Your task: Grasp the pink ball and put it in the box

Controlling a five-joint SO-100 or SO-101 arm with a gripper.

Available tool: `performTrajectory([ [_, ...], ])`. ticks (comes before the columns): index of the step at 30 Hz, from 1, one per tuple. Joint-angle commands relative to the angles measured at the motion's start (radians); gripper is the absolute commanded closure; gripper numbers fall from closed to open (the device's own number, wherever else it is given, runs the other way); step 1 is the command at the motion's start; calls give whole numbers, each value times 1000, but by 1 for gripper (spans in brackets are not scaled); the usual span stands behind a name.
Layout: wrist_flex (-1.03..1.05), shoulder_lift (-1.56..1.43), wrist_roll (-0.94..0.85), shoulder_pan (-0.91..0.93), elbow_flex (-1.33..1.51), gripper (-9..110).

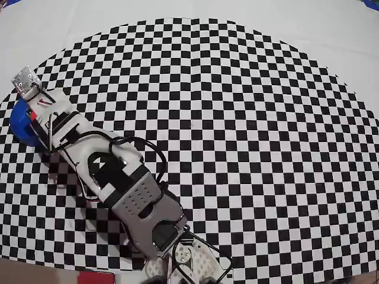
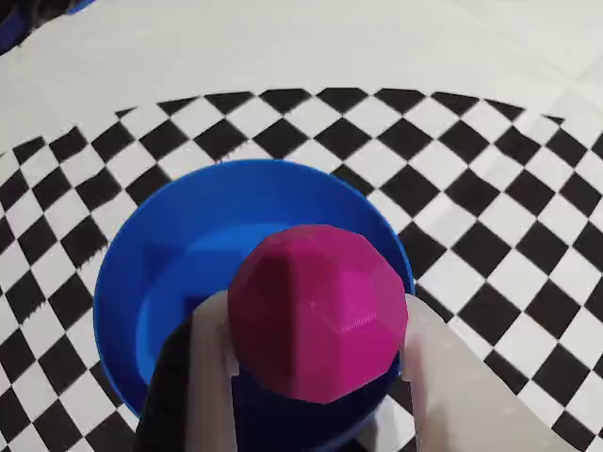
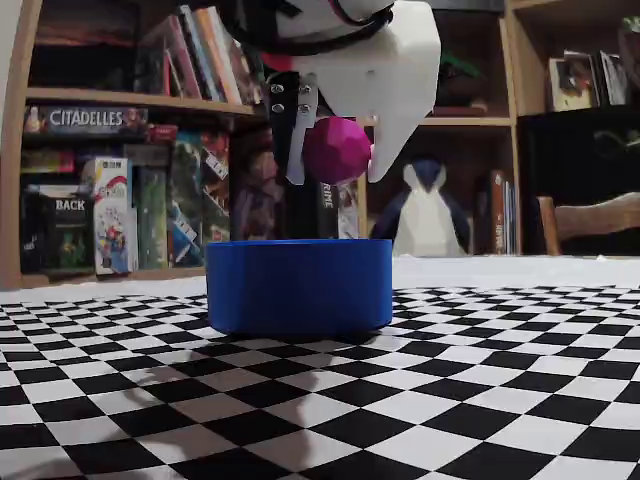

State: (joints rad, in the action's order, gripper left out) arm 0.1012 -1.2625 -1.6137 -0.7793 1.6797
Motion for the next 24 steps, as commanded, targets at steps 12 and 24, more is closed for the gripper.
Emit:
performTrajectory([
  [12,11,58,3,-29,-129,101],
  [24,15,104,3,-41,-170,101],
])
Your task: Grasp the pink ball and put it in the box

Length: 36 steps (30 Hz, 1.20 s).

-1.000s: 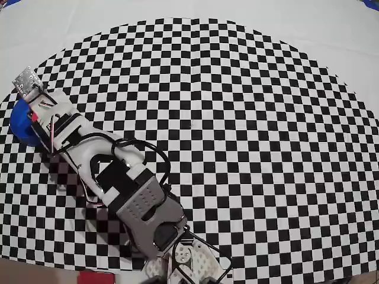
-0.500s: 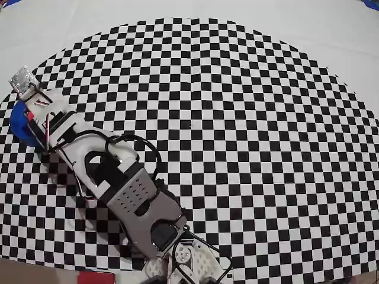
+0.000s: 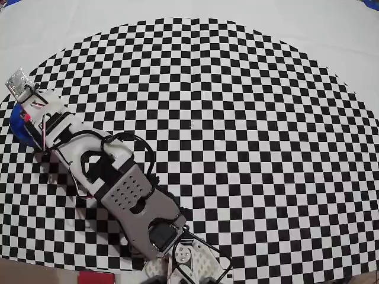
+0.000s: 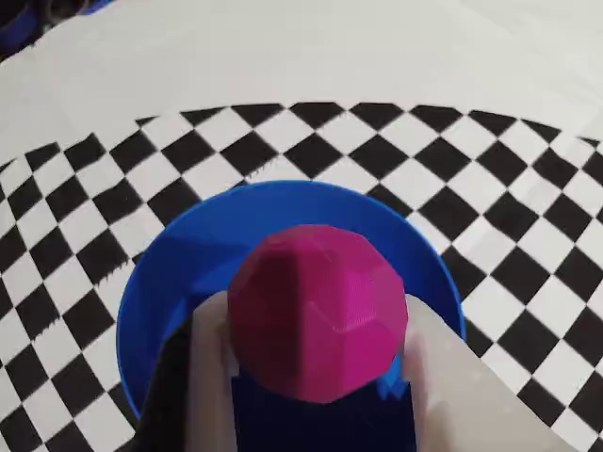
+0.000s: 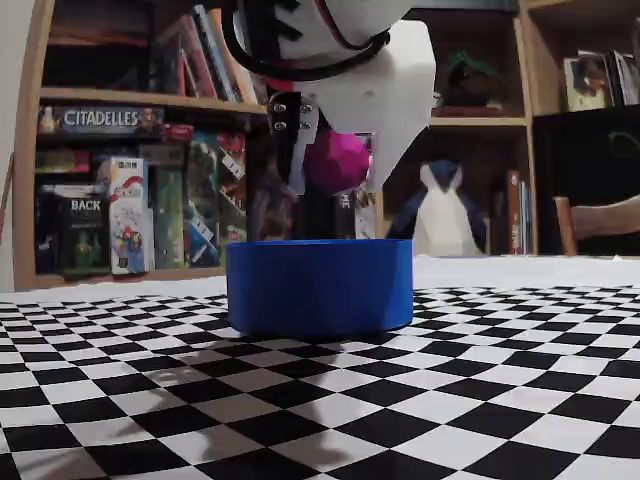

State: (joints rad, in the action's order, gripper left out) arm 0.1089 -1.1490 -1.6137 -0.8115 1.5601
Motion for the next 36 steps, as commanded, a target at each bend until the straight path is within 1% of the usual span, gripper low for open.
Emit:
performTrajectory([
  [1,8,-5,3,-11,-54,101],
  [36,9,35,3,-17,-92,101],
])
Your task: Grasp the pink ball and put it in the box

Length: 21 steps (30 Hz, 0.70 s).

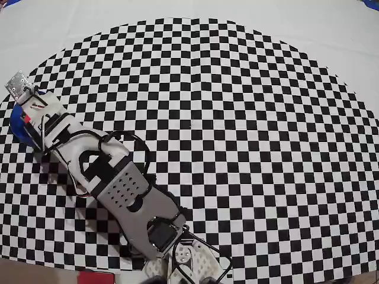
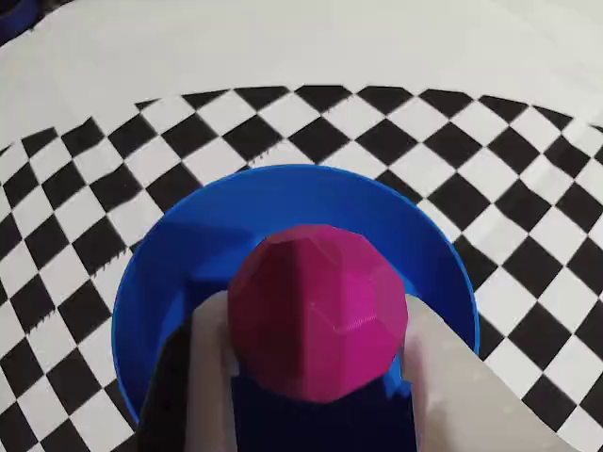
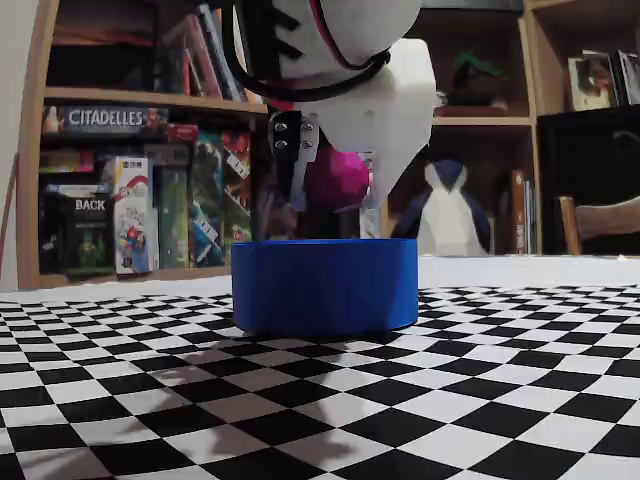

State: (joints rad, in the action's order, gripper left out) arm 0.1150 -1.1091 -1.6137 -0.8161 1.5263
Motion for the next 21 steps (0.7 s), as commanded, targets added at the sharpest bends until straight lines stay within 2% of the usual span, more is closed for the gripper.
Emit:
performTrajectory([
  [1,3,-5,3,-12,-58,101],
  [3,3,-3,3,-12,-58,98],
  [8,-3,-2,3,-5,-60,69],
  [21,-18,-34,26,9,-61,67],
])
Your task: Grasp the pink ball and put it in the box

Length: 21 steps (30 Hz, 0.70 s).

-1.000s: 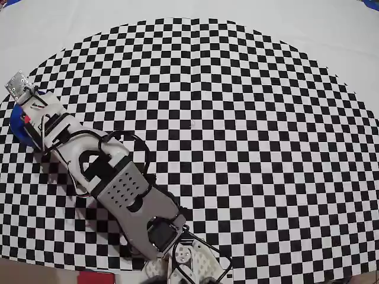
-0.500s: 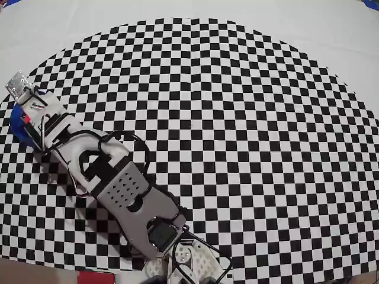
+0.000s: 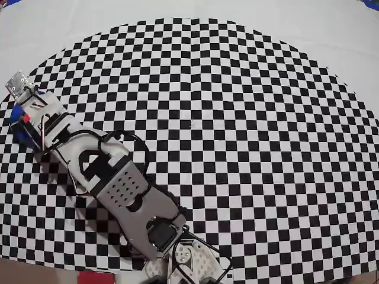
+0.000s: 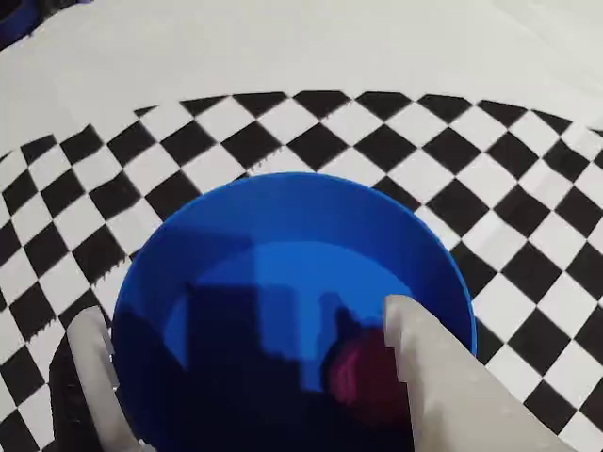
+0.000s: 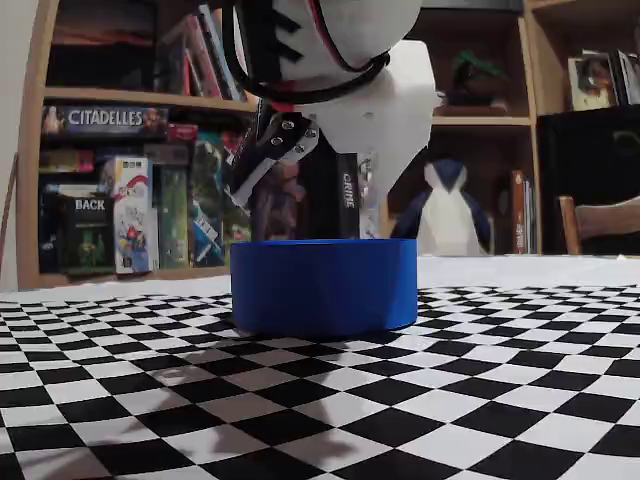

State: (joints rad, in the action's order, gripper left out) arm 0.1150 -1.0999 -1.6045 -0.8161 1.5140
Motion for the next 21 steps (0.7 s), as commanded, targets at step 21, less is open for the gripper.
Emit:
performTrajectory([
  [21,-66,-337,787,164,37,99],
])
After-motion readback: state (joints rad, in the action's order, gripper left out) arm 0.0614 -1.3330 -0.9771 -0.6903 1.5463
